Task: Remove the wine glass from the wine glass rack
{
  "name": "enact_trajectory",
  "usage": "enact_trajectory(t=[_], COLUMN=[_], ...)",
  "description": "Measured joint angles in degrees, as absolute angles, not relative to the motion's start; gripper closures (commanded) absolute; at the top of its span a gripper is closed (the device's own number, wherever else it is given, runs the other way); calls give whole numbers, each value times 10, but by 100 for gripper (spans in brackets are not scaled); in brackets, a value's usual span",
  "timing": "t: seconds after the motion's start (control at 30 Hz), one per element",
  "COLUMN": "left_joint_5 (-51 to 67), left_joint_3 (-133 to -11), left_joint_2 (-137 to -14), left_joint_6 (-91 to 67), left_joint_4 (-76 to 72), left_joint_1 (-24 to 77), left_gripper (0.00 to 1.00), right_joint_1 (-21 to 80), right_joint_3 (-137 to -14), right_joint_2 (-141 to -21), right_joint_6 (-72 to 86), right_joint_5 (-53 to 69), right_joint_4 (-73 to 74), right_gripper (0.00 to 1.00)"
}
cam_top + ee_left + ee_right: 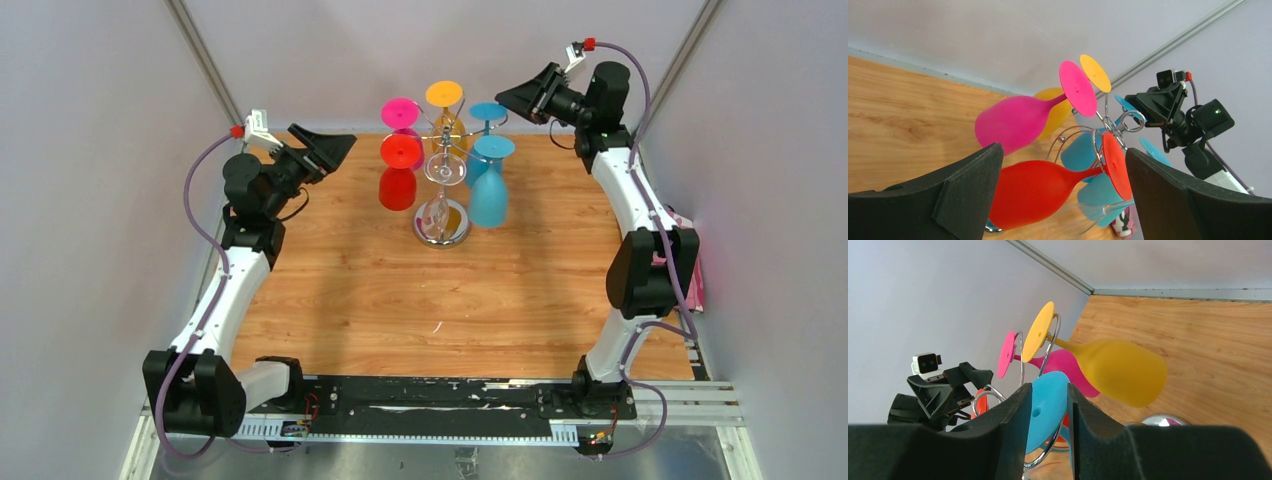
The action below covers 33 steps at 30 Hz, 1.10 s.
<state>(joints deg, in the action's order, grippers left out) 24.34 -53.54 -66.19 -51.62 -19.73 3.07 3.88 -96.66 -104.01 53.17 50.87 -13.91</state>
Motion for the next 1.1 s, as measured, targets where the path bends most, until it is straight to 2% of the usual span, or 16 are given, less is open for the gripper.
enact_trajectory(t=[1.1], left_joint_5=[243], left_joint_3=[-535], left_joint_2=[-640], left_joint_6=[-495], left_joint_4=[-174], left_joint_1=[31], left_gripper=[1], right_joint_1=[38], right_joint_3=[-983], right_joint_2=[-1038], right_joint_6=[458], right_joint_5=[489], right_joint_4=[-48], right_gripper=[62])
